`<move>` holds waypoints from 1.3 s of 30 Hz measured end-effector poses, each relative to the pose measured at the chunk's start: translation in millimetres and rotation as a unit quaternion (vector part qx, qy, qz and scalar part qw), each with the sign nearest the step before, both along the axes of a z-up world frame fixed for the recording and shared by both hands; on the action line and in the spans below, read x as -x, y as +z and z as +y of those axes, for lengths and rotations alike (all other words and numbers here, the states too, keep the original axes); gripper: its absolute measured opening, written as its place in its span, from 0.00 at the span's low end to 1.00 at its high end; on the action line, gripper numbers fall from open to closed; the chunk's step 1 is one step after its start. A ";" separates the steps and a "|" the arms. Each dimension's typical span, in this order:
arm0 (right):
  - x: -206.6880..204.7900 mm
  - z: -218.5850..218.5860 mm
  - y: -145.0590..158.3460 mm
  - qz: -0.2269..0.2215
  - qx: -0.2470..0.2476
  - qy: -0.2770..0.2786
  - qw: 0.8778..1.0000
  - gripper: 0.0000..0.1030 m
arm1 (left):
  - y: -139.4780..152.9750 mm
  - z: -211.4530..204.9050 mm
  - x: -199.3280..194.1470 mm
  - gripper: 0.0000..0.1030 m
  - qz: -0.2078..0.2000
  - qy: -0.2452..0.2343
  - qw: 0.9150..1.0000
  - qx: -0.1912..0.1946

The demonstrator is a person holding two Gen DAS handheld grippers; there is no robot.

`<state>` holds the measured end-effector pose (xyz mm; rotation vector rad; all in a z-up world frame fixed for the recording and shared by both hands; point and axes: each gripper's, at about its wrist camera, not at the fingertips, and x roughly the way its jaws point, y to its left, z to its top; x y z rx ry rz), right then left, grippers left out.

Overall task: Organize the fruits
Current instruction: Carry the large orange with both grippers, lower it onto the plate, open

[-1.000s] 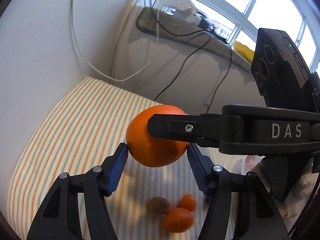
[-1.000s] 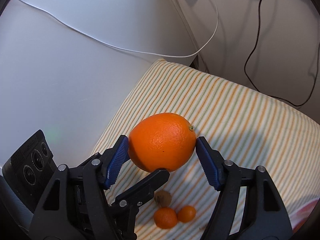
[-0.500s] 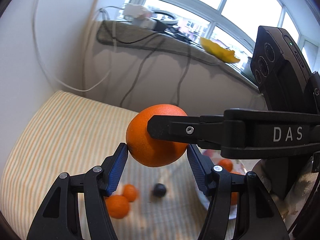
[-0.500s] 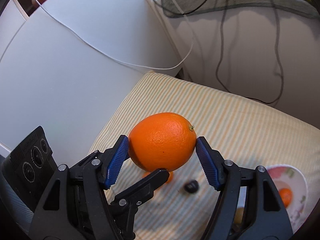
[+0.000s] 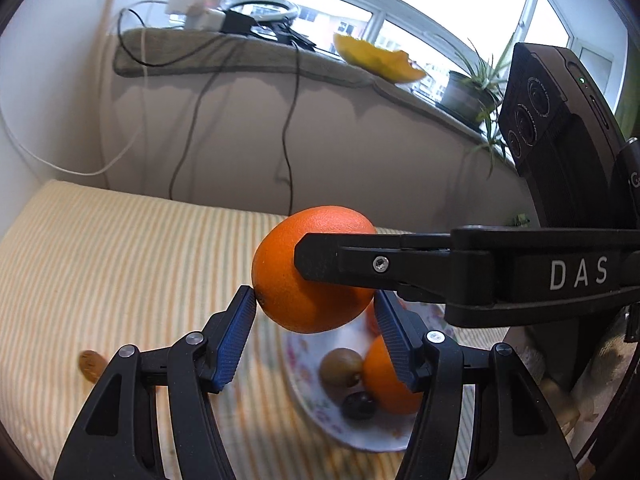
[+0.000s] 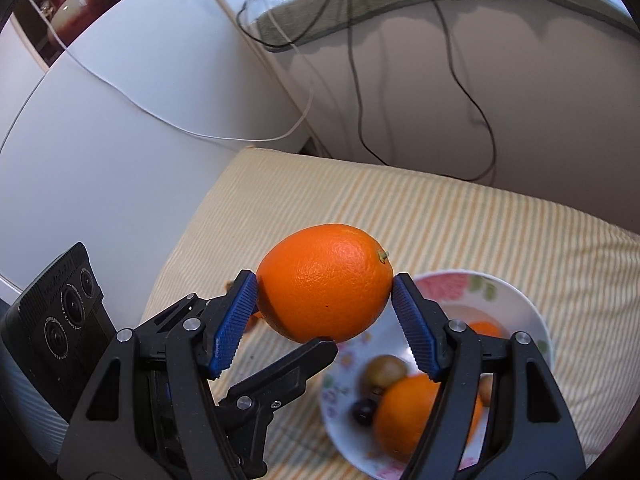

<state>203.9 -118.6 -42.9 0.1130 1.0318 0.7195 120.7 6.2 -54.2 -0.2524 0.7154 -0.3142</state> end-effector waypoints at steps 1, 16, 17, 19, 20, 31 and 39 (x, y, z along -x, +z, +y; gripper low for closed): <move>-1.5 -2.0 -2.8 0.002 0.001 -0.002 1.000 0.70 | -1.6 -2.8 -1.0 0.59 0.003 -0.003 1.000 0.000; -5.4 -31.3 -20.7 0.020 0.007 -0.017 1.000 0.70 | -14.8 -26.4 -7.6 0.59 0.027 -0.024 0.999 -0.010; -5.7 -31.6 -20.8 0.021 0.007 -0.018 1.000 0.70 | -15.6 -27.7 -8.0 0.59 0.028 -0.026 0.999 -0.011; -5.8 -33.9 -22.7 0.023 0.008 -0.019 1.000 0.70 | -16.6 -29.0 -10.6 0.59 0.031 -0.027 0.999 -0.012; -6.2 -34.9 -23.6 0.025 0.008 -0.020 0.999 0.70 | -17.0 -30.0 -11.1 0.59 0.033 -0.028 0.999 -0.013; -8.0 -38.8 -28.5 0.034 0.009 -0.028 0.999 0.71 | -19.7 -37.5 -14.5 0.59 0.045 -0.034 0.998 -0.021; -7.9 -37.8 -33.1 0.038 0.020 -0.033 0.999 0.71 | -20.3 -41.2 -13.5 0.57 0.041 -0.033 0.998 -0.034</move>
